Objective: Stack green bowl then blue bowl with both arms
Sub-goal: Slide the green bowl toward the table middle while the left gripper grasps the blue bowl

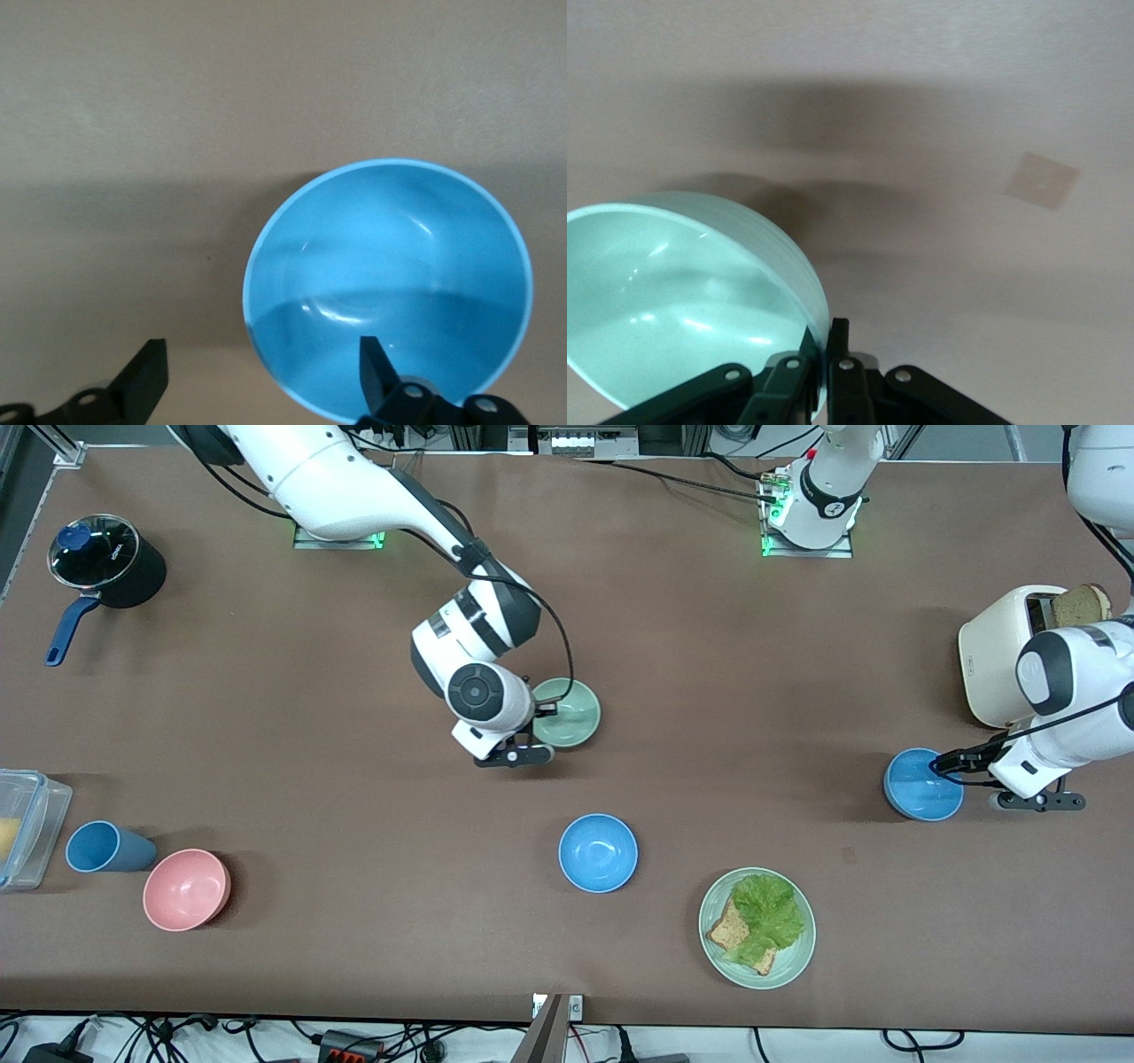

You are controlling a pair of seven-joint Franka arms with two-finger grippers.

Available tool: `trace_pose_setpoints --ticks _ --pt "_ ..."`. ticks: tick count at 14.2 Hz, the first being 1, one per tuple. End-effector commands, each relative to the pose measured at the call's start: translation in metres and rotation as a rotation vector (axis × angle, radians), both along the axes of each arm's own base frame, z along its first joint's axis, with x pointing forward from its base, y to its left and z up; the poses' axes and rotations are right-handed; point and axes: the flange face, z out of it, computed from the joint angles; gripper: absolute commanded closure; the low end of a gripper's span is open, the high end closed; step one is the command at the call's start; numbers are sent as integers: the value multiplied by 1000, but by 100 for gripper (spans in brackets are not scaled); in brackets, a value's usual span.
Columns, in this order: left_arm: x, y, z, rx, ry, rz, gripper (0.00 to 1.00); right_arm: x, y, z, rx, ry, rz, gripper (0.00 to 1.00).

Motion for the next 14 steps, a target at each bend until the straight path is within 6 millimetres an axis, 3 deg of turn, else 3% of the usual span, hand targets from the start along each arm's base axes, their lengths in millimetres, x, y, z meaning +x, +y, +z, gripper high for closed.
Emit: trace_pose_setpoints --ticks 1,3,4,5,7,9,11,12,14 --pt "7 5 -12 1 -4 -33 23 2 13 -13 21 -7 -45 100" --pt "5 10 -21 -7 6 -29 33 -1 16 -21 23 -6 -57 100" --pt "5 11 -21 -8 6 -27 42 0 16 -21 16 -4 -85 71" --pt "5 11 -21 -8 6 -29 51 6 13 -14 11 1 -142 1" --pt "5 11 -21 -8 6 -38 69 12 16 20 7 14 -148 0" --pt "4 12 -21 -21 7 -29 85 27 15 79 -12 23 -127 0" --pt "4 9 -21 -27 8 -32 92 45 3 122 -15 25 -130 0" --pt "4 6 -20 -29 11 -36 98 58 -15 141 -16 30 -146 0" --pt "6 -1 -18 -37 14 -50 99 87 -68 192 10 -22 -196 0"
